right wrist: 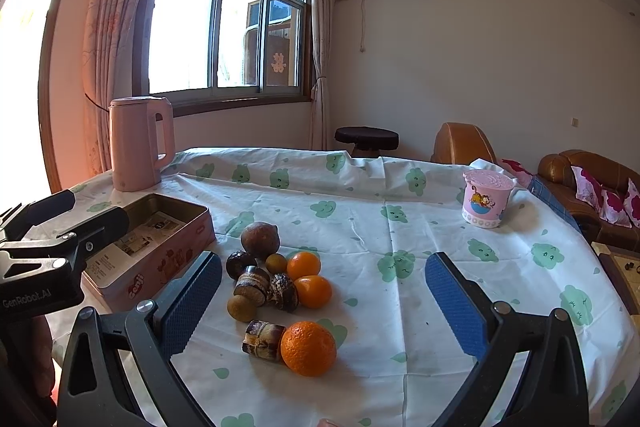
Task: Organize fruits
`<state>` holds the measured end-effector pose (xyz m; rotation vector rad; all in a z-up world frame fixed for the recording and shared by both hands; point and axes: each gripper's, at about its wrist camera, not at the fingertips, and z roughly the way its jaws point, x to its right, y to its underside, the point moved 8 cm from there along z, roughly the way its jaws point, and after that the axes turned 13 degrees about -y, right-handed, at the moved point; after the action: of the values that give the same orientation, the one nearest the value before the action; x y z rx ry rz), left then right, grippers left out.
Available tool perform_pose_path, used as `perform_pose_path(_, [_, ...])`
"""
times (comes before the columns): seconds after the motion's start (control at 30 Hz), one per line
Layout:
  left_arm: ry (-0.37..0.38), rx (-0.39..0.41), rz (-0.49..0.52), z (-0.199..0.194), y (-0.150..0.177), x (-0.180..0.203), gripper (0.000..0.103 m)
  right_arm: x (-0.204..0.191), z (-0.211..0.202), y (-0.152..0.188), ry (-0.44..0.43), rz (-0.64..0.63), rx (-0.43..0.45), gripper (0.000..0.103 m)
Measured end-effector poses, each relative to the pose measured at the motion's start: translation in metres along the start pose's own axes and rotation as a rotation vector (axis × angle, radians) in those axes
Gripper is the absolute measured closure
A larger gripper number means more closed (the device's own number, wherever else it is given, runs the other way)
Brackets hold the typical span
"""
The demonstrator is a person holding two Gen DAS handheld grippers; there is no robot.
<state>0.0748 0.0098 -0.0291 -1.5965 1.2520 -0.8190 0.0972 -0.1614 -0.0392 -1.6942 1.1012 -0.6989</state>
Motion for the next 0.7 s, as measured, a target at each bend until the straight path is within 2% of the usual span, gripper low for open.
perform_pose_path(0.7, [-0.001,-0.003,-0.002,0.002,0.0019,-0.0035,0.0,-0.006,0.0018,0.0066,0.001,-0.003,-0.01,0.001])
